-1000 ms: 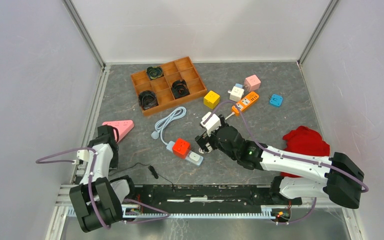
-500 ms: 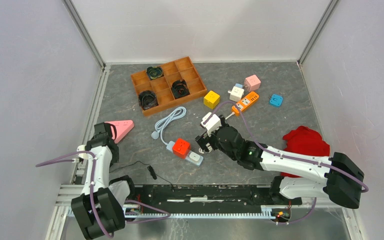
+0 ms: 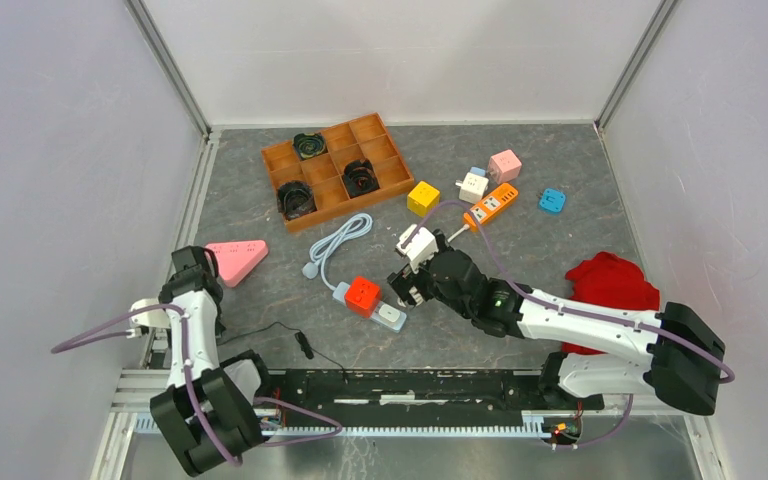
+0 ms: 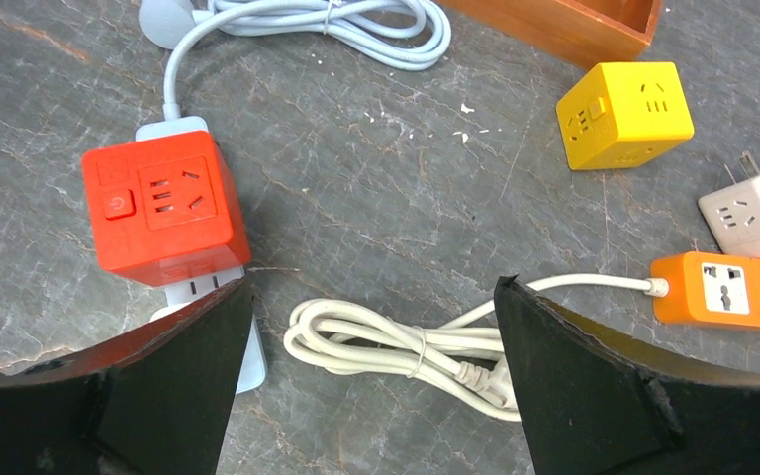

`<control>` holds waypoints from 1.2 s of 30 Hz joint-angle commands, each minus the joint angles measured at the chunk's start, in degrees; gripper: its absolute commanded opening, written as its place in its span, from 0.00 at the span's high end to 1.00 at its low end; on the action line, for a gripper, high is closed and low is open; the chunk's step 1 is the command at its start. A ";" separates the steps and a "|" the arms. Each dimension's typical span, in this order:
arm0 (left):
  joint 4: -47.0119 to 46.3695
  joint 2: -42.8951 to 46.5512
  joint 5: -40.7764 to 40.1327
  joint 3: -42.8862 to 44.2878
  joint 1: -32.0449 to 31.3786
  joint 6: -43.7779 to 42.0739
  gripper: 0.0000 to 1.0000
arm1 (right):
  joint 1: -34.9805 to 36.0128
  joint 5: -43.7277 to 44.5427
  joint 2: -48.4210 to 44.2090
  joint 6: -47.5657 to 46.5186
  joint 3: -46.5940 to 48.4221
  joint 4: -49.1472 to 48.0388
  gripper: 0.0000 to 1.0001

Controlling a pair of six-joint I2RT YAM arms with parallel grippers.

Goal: Insert the plug
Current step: Pick up the plug from the corner of the board.

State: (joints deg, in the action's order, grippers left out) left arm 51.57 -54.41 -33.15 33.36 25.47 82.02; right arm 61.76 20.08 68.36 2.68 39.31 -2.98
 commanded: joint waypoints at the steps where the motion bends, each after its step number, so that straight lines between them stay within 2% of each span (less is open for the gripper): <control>1: -3.18 -1.82 -2.07 -0.69 3.34 1.20 0.26 | -0.11 -1.26 0.22 0.25 3.32 -0.59 0.02; 17: -6.31 -9.62 3.50 -2.72 4.44 1.38 0.31 | -0.07 -2.13 -1.19 2.60 0.91 -2.81 0.02; 20: -6.63 -11.29 4.06 -2.63 4.41 1.39 0.35 | -0.06 -1.93 -1.29 2.47 0.86 -2.56 0.02; 29: -7.98 -7.90 4.72 -1.37 4.41 -3.10 0.73 | -0.08 -1.26 -1.36 1.90 -0.08 -3.47 0.02; 36: -8.63 -6.15 7.31 -0.55 4.37 -5.96 0.97 | -0.06 -1.58 -0.37 2.42 -0.20 -4.00 0.02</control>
State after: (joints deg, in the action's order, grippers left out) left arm 44.51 -61.32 -27.27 30.89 29.56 79.66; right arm 61.76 18.09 68.05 4.67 39.51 -4.01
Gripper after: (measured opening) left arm 0.473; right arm 0.979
